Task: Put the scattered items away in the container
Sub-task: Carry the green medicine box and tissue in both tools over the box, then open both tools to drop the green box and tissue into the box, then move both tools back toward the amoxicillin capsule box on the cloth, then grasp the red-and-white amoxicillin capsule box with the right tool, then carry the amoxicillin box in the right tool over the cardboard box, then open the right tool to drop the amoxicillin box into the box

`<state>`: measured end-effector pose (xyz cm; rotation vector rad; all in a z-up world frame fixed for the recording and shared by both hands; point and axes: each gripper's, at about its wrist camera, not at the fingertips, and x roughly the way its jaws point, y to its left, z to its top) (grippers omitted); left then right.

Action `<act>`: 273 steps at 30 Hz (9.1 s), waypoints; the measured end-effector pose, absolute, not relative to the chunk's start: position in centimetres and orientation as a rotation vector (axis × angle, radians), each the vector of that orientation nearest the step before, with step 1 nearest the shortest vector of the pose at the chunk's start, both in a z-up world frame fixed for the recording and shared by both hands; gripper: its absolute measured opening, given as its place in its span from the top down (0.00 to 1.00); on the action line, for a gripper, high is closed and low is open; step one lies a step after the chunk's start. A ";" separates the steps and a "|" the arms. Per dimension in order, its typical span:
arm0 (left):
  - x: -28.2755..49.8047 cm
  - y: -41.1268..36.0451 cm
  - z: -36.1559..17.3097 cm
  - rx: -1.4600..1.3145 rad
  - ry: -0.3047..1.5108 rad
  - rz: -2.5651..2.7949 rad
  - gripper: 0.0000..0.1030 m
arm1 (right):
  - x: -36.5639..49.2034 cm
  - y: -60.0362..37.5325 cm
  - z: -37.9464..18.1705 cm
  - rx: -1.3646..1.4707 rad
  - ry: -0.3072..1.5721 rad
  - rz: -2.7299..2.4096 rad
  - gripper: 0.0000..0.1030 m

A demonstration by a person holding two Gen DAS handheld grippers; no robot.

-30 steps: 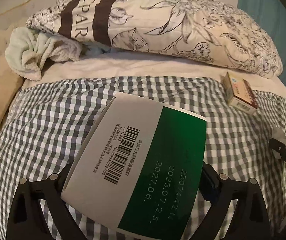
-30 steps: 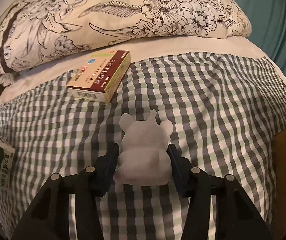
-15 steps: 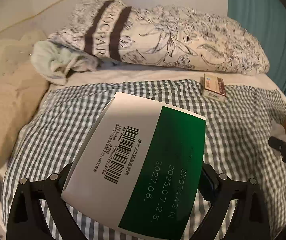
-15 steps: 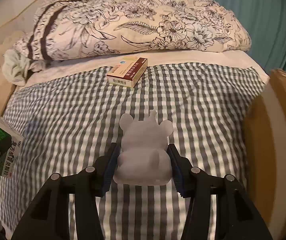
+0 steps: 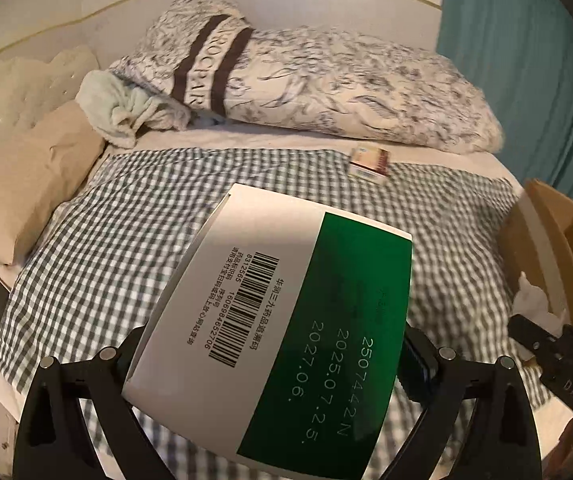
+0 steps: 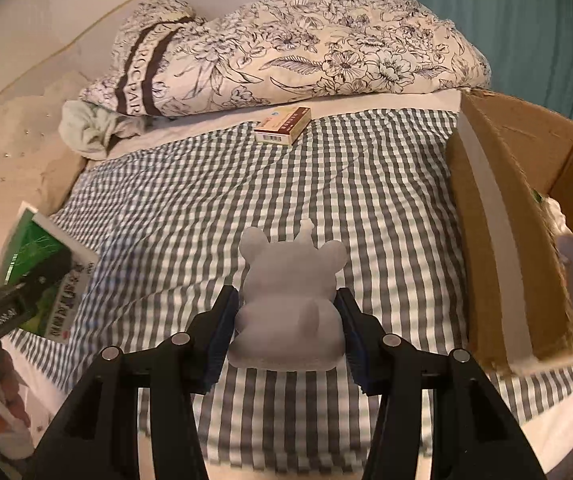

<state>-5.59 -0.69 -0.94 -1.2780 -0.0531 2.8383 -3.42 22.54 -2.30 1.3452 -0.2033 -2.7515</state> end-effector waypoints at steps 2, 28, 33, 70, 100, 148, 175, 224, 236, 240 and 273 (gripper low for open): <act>-4.7 0.7 -0.8 -1.275 -0.053 2.817 0.06 | -2.3 22.8 -2.0 1.331 -0.212 -2.746 0.52; -5.5 31.6 6.3 -1.007 0.088 2.426 0.06 | 1.8 46.8 7.4 1.253 -0.328 -3.123 0.52; -6.7 34.7 5.1 -1.033 0.115 2.392 0.06 | 0.3 49.9 6.1 1.315 -0.366 -3.140 0.51; -6.7 25.9 7.8 -1.041 0.096 2.584 0.00 | 2.7 49.2 7.9 1.169 -0.533 -3.155 0.24; -8.1 -4.3 -0.7 -1.348 -0.106 2.893 0.00 | -1.8 22.3 3.2 1.160 -0.332 -2.908 0.19; -34.2 -6.0 -16.1 -1.372 -0.212 2.843 0.00 | -41.4 18.7 -13.8 1.680 -0.494 -2.966 0.18; -34.3 -6.8 -16.3 -1.354 -0.299 2.814 0.00 | -46.6 18.5 -14.3 1.789 -0.296 -2.960 0.17; -7.2 1.9 -10.9 -1.647 0.107 2.742 0.00 | -4.8 22.4 -13.3 1.552 -0.026 -2.703 0.28; -6.3 7.8 -6.0 -1.477 0.179 2.740 0.00 | -2.4 25.5 -5.9 1.372 -0.128 -2.809 0.28; -5.9 11.8 -2.8 -1.340 0.198 2.749 0.00 | -1.6 27.7 -1.6 1.257 -0.146 -2.883 0.28; -2.7 21.2 0.1 -1.178 0.087 2.766 0.00 | 1.9 41.7 1.3 1.227 -0.191 -3.057 0.00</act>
